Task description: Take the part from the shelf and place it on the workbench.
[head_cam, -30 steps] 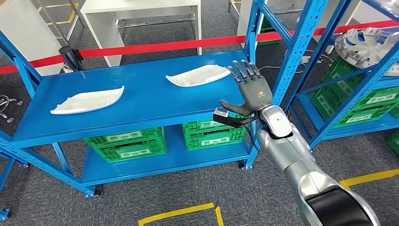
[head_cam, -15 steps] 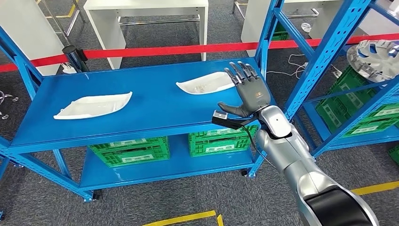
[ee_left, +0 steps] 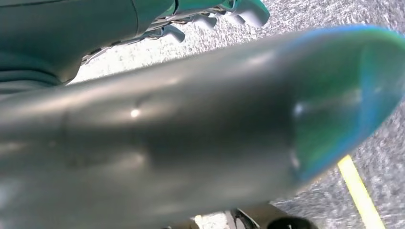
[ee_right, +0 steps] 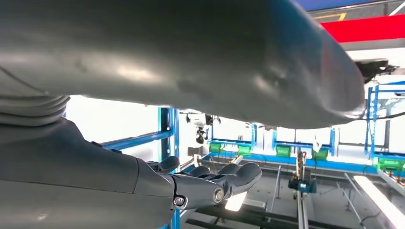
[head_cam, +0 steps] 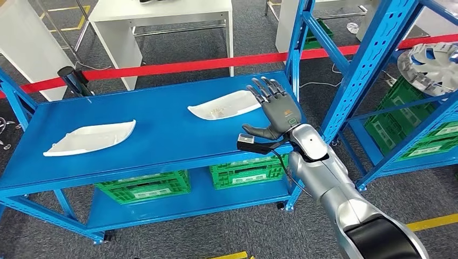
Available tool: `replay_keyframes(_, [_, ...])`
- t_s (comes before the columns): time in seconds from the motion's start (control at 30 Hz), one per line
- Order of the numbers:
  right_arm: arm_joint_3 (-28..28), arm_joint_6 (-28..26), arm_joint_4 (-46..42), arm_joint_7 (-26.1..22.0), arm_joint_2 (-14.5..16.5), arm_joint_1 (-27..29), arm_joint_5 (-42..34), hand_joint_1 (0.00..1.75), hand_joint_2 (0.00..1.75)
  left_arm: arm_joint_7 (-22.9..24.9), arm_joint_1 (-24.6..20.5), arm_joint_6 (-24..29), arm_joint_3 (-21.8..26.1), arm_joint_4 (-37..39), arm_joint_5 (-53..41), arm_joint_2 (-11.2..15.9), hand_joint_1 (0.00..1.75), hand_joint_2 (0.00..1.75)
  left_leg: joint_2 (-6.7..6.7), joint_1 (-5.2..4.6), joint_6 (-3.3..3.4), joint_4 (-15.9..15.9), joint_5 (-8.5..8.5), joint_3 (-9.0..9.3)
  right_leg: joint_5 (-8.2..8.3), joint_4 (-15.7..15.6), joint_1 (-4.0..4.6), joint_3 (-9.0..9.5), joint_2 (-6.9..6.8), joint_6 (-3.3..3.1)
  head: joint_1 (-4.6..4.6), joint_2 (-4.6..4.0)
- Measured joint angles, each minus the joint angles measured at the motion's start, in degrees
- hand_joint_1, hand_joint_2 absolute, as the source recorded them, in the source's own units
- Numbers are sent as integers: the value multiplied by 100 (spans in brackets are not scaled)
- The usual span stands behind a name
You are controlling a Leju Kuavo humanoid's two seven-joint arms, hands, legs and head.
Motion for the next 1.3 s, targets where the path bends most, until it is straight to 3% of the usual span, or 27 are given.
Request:
replay_keyframes(0.07, [4, 1, 2, -2, 10, 3, 1, 0, 0, 2, 6, -1, 0, 1, -2, 4, 0, 0, -1, -12, 56, -776, 587, 236, -111, -2, 6, 146, 3, 23, 3, 0])
replay_keyframes(0.1, [11, 4, 2, -11, 17, -4, 13, 0, 0, 2, 4, -1, 0, 2, -5, 6, 0, 0, -2, -25, 84, -1139, 748, 383, -161, 0, 14, 193, 8, 50, 1, 0])
replay_keyframes(0.13, [29, 13, 3, -26, 25, -10, 39, 0, 0, 5, -1, -2, 0, 3, -9, 7, 0, 0, -1, -38, 109, -1373, 810, 484, -197, -4, 21, 218, 12, 81, 3, 0])
replay_keyframes(0.17, [57, 28, 4, -49, 32, -14, 73, 0, 0, 10, -6, -3, 0, 4, -14, 5, 0, 0, -2, -49, 130, -1450, 766, 532, -220, -15, 26, 223, 16, 112, 3, 0])
replay_keyframes(0.27, [172, 96, 8, -122, 72, -11, 151, 0, 0, 16, -16, -2, 1, 1, -22, -23, 0, 0, -2, -23, 208, -1537, 694, 614, -288, -19, 30, 254, 12, 206, 13, 0])
replay_keyframes(0.3, [211, 110, 12, -127, 87, -13, 169, 0, 0, 10, -17, 0, 1, -1, -22, -33, 0, 0, -1, -7, 240, -1567, 677, 660, -354, 115, 31, 202, 6, 238, 25, 0])
replay_keyframes(0.33, [252, 121, 20, -115, 98, -14, 200, 0, 0, 4, -20, 2, 2, -3, -22, -43, 0, 0, 1, 8, 270, -1592, 655, 707, -459, 374, 27, 70, 0, 267, 35, 0])
replay_keyframes(0.4, [354, 164, 63, -55, 108, 5, 301, 0, 0, -3, -26, 4, 2, -4, -19, -52, 0, 0, 0, 8, 309, -1598, 590, 771, -710, 1181, 8, -433, -9, 310, 51, 0])
replay_keyframes(0.43, [407, 199, 93, -30, 109, 28, 346, 0, 0, 2, -22, 4, 2, -3, -17, -60, 0, 0, -6, 8, 311, -1596, 555, 801, -759, 1508, -2, -683, -10, 324, 51, 0])
replay_keyframes(0.47, [454, 235, 126, -20, 110, 51, 373, 0, 0, 5, -10, 4, 2, -2, -15, -70, 0, 0, -12, 8, 306, -1591, 516, 838, -698, 1655, -10, -854, -11, 331, 54, 0])
replay_keyframes(0.5, [489, 269, 155, -27, 111, 64, 373, 0, 0, 7, 2, 4, 3, -1, -15, -80, 0, 0, -20, 9, 293, -1582, 472, 885, -494, 1536, -17, -892, -13, 331, 54, 0])
replay_keyframes(0.57, [538, 333, 205, -60, 114, 61, 355, 0, 0, -4, 22, 8, 4, 2, -13, -104, 0, 0, -31, 10, 255, -1560, 365, 983, 72, 806, -26, -689, -23, 313, 57, 0])
replay_keyframes(0.6, [563, 371, 238, -77, 116, 48, 346, 0, 0, -13, 22, 10, 5, 2, -10, -115, 0, 0, -35, 2, 225, -1547, 311, 1026, 255, 442, -13, -547, -27, 299, 57, 0])
replay_keyframes(0.63, [598, 409, 270, -95, 126, 36, 345, 0, 0, -22, 19, 13, 7, 1, -7, -121, 0, 0, -37, -5, 194, -1541, 275, 1048, 327, 211, -4, -447, -27, 271, 57, 0])
replay_keyframes(0.77, [676, 657, 391, -164, 155, 9, 125, 0, 0, -86, 15, 103, 34, -3, 19, -131, 0, 0, -35, -18, 83, -1592, 247, 1124, 254, 61, 17, -348, -6, 151, 48, 0])
replay_keyframes(1.03, [675, 1252, 664, -209, 133, -22, -488, 0, 0, -85, -15, 310, 201, -5, 155, -133, 0, 0, -13, -25, 154, -1705, 236, 1270, 199, 18, 26, -257, 6, 84, 5, 0])
replay_keyframes(1.17, [675, 1355, 796, -12, 67, -29, -549, 0, 0, -109, -4, 299, 259, -2, 152, -134, 0, 0, -5, -11, 85, -1739, 213, 1287, 192, 27, 42, -258, -2, 73, 7, 0])
replay_keyframes(1.3, [668, 1649, 939, 68, -55, -41, -769, 0, 0, -80, 15, 290, 285, 0, 150, -142, 0, 0, -3, -13, 64, -1738, 214, 1292, 196, 22, 37, -243, -2, 76, 8, 0])
